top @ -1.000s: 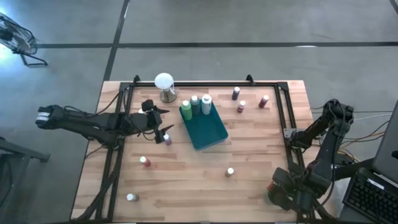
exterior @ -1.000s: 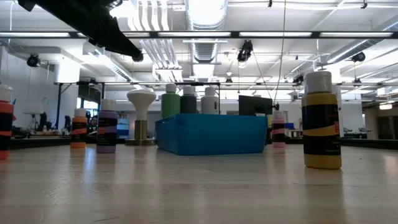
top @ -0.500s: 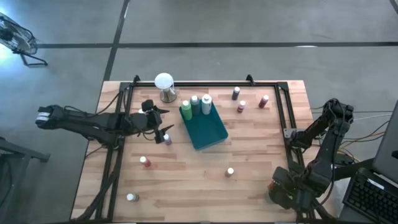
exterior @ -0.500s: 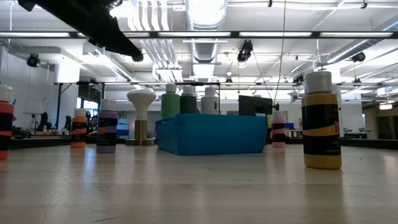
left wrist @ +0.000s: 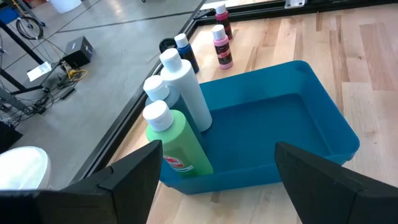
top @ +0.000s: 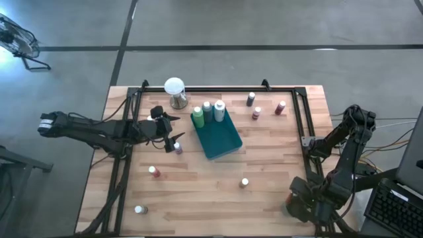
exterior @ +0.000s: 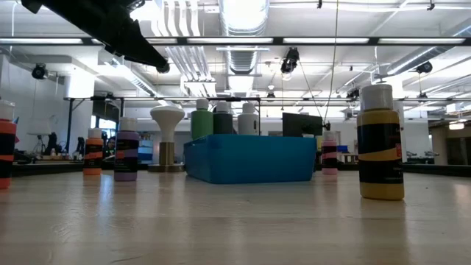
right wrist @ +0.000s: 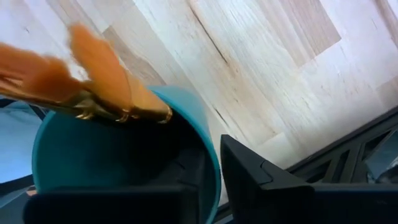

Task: Pick & Place Paint Supplies
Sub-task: Move the green cup to the bottom right of the table

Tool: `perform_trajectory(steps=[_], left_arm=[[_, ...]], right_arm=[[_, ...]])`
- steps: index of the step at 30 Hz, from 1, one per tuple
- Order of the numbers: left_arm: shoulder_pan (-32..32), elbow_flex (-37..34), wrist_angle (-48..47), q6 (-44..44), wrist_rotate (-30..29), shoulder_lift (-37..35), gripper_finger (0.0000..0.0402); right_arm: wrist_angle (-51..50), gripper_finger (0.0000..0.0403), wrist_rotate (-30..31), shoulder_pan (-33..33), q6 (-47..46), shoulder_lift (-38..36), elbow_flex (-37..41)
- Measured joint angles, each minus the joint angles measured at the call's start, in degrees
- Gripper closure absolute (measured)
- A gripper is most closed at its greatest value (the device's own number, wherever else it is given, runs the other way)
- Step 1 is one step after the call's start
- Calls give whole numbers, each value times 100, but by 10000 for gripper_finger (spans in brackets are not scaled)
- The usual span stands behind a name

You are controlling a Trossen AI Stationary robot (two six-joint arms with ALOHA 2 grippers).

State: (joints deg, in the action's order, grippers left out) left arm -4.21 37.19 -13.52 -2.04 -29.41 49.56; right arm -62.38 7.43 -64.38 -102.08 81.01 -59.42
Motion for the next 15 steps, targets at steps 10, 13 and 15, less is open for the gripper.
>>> perform_trajectory(steps=[10, 13, 15], left_arm=[[-1, 0, 0, 0, 0, 0, 87], [-2, 0, 0, 0, 0, 0, 87], [0, 0, 0, 7, 0, 0, 87]], right_arm=[[-30, 296, 12, 1, -64, -1, -83], [-40, 280, 15, 2, -68, -2, -85], [-59, 271, 17, 0, -79, -4, -93]])
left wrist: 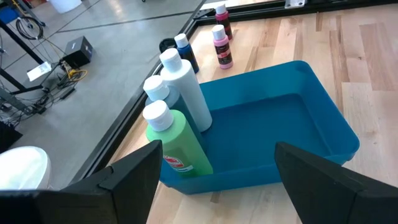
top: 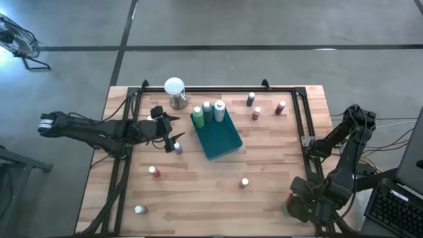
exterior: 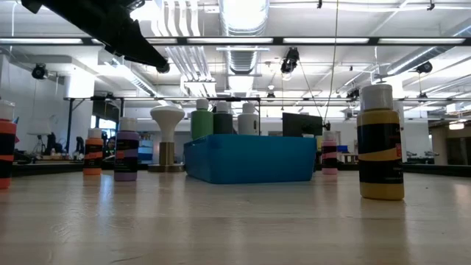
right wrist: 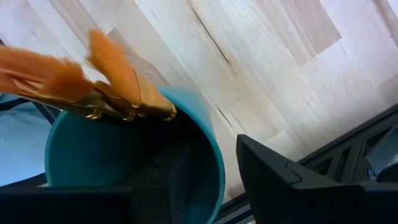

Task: Pick & Place Paint Supplies
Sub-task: Move the green cup to the bottom right of the table, then put the pink paint bottle into the blue bin

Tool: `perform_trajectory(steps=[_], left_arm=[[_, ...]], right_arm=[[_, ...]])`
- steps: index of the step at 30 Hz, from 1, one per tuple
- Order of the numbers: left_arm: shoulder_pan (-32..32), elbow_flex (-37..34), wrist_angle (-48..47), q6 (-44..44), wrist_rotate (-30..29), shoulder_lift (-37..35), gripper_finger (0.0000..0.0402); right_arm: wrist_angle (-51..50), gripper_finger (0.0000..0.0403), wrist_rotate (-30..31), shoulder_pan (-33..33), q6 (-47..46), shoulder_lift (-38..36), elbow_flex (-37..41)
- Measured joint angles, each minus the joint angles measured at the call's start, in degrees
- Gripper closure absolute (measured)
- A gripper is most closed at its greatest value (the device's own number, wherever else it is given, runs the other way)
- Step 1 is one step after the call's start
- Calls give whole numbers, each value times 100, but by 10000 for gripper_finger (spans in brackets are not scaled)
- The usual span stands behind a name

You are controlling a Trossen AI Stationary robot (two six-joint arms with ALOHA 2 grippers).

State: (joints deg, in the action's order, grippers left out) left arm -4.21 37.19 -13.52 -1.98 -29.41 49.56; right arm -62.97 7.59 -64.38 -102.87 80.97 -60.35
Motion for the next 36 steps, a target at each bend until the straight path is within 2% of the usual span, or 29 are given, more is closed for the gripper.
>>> perform_trajectory(steps=[7, 14, 18, 21, 25, 27, 30, 34, 36], left_arm=[[0, 0, 0, 20, 0, 0, 87], [0, 0, 6, 30, 0, 0, 87], [0, 0, 131, 33, 0, 0, 87], [0, 0, 284, 30, 37, 0, 87], [0, 1, 520, -23, 144, 0, 87], [0, 2, 572, -79, 146, 0, 87], [0, 2, 564, -97, 146, 0, 87], [0, 2, 515, -116, 146, 0, 87], [0, 2, 515, -131, 146, 0, 87]], right_arm=[[-676, 262, 110, 0, -9, -26, -428], [-1699, 290, 982, 55, 72, -30, -1469], [-2446, 311, 1621, 477, 69, -29, -1967], [-2483, 324, 2244, 1297, 914, -26, -2135], [-1526, 334, 3234, 2925, 3336, 4, -2180], [-957, 334, 3269, 3842, 4548, 19, -2180], [-630, 323, 3272, 5113, 5712, 9, -2201], [-931, 296, 3055, 6378, 6344, -89, -2215], [-1093, 279, 2760, 6976, 6542, -151, -2204]])
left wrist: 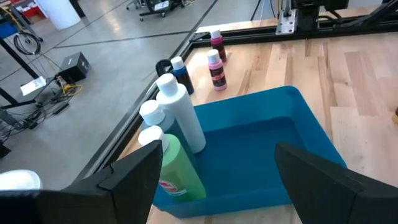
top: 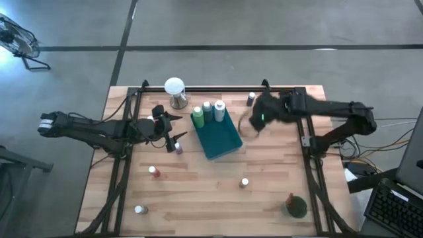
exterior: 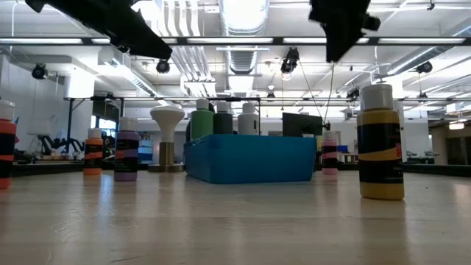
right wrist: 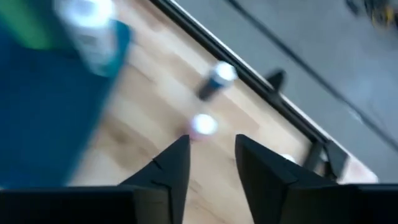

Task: Pick & Place Paint Supplies
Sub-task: Put the pink paint bottle into the blue bin

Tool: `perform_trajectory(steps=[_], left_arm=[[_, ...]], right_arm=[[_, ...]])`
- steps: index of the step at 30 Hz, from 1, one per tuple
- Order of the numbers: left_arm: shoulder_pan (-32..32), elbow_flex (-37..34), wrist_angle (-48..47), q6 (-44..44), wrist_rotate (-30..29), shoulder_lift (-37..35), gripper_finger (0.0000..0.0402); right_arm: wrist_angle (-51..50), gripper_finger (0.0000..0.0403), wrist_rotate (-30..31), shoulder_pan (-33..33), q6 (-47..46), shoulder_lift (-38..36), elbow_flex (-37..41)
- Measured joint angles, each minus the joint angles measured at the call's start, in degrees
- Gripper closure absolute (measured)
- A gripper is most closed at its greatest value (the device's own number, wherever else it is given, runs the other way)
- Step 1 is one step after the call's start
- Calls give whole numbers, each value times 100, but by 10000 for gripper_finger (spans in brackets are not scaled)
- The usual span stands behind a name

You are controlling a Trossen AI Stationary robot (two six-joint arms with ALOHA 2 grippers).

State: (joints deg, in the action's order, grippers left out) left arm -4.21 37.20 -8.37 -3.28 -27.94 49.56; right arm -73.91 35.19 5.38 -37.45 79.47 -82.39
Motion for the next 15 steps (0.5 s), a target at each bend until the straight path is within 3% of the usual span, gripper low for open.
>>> perform_trajectory(steps=[9, 15], left_arm=[[0, 0, 36, 240, 0, 0, 87], [0, 1, 76, 231, 0, 0, 87]], right_arm=[[16, 213, -1430, 2692, 748, -136, 281], [203, 202, -1751, 3744, 965, -56, 720]])
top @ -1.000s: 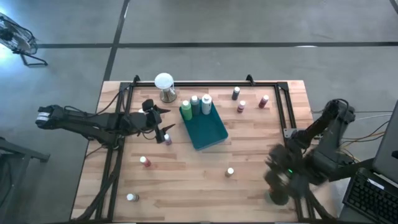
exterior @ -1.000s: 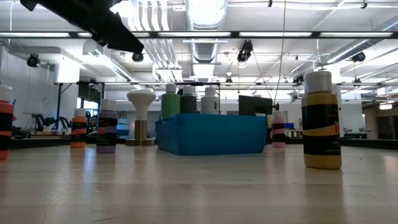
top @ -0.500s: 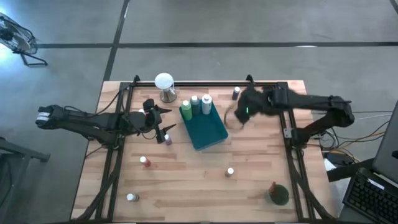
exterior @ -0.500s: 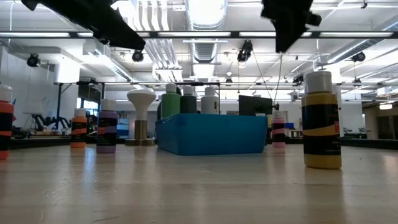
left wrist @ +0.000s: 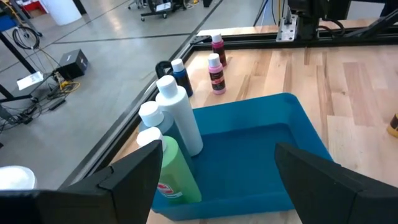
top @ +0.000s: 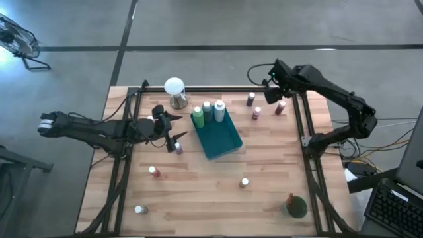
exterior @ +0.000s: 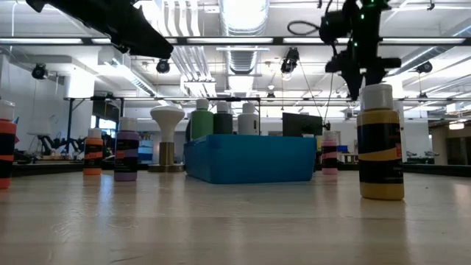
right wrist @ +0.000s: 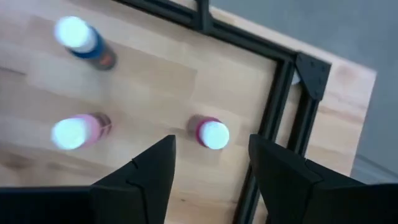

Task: Pick & Place Paint Supplies
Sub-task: Put the pink paint bottle into the blue bin

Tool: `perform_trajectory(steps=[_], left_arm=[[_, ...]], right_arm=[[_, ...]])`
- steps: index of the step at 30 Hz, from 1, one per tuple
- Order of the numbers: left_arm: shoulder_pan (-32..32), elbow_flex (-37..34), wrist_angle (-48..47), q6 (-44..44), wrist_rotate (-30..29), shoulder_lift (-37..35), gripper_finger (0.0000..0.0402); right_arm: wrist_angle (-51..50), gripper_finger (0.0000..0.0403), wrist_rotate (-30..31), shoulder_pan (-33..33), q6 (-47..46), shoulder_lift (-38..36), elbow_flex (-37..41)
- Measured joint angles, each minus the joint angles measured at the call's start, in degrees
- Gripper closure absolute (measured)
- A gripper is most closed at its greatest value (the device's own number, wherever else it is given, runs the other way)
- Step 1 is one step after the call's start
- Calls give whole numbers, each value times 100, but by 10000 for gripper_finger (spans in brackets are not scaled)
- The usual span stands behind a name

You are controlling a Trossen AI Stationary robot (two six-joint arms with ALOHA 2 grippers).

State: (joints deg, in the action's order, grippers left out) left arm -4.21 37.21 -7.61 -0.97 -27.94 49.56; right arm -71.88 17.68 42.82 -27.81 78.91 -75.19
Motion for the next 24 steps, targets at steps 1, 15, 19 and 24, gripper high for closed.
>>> perform_trajectory(steps=[1, 15, 19, 24], left_arm=[[0, 0, 1, 0, 0, 0, 87], [0, 0, -14, -2, 2, 0, 87], [0, -2, -12, -2, 2, 0, 87], [0, -1, -14, -3, 2, 0, 87]], right_arm=[[71, 203, -58, 95, 17, 13, 83], [746, 177, -592, 655, 194, 103, 845], [872, 162, -765, 754, 192, 103, 1051], [1053, 146, -772, 886, 148, 101, 1346]])
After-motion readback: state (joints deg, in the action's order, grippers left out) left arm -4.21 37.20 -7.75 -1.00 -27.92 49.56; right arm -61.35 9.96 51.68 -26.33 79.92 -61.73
